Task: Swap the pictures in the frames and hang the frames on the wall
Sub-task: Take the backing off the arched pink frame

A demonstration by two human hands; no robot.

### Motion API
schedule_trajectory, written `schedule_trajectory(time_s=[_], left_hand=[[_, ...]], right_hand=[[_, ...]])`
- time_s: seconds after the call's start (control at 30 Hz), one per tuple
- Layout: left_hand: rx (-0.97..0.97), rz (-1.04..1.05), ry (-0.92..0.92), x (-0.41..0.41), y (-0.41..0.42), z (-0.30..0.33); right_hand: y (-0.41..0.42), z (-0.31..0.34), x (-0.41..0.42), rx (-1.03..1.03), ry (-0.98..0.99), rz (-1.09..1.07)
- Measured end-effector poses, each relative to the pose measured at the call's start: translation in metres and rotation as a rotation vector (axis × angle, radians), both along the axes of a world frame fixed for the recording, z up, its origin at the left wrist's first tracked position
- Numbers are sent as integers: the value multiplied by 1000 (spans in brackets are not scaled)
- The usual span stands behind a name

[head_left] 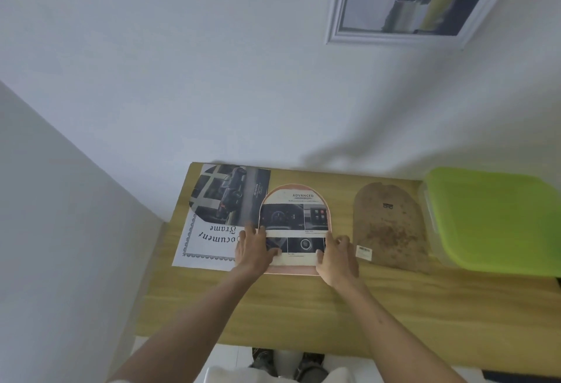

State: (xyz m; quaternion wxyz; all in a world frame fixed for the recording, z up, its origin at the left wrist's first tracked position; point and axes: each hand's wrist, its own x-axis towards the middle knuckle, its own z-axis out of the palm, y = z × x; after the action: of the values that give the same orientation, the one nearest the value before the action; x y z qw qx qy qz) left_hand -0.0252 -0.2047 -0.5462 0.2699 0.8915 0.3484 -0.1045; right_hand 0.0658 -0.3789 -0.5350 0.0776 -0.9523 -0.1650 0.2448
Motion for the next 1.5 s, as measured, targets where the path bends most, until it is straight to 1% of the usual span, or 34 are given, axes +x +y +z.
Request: schedule_trajectory(time_s=[0.07,0.17,0.4,0.47,0.63,0.7,0.8,0.87,0.93,0.97,1.03,1.1,1.17,1.3,1.5], left_hand=[[-12,10,-11,-2,0,-4],[-19,22,-39,-3,0,-8],[-16,30,-52,-4,0,-12],[-25,39,-60,-3,-1,-12],[-38,48,-74,-5,1,-10],[-53,68,-128,-8,1,-7],[-87,131,-234,-12,3,-1],[-149,174,-329,-10,4,4],[-261,232,-429,-8,3,15],[-334,268,-479,-6,3,20],[-495,341,-514,-3,-1,27],[-605,396,-501,1,-5,29],[-683,380,-474,4,-14,30],[-737,314,-418,8,-43,34],[-803,184,-269,23,-108,30]], right_hand=[[6,-1,-3,8,61,-62],[14,-5,-4,167,162,-250],[19,2,-5,486,135,-547],[18,5,-3,555,122,-591],[11,10,6,601,220,-615],[7,8,8,674,268,-663],[-2,10,12,723,367,-717],[-9,10,14,770,403,-740],[-17,13,15,810,429,-757],[-20,14,15,817,431,-756],[-29,19,15,810,431,-727],[-40,24,15,810,428,-696],[-53,32,14,794,392,-666],[-92,33,18,729,297,-639],[-176,32,24,614,252,-666]])
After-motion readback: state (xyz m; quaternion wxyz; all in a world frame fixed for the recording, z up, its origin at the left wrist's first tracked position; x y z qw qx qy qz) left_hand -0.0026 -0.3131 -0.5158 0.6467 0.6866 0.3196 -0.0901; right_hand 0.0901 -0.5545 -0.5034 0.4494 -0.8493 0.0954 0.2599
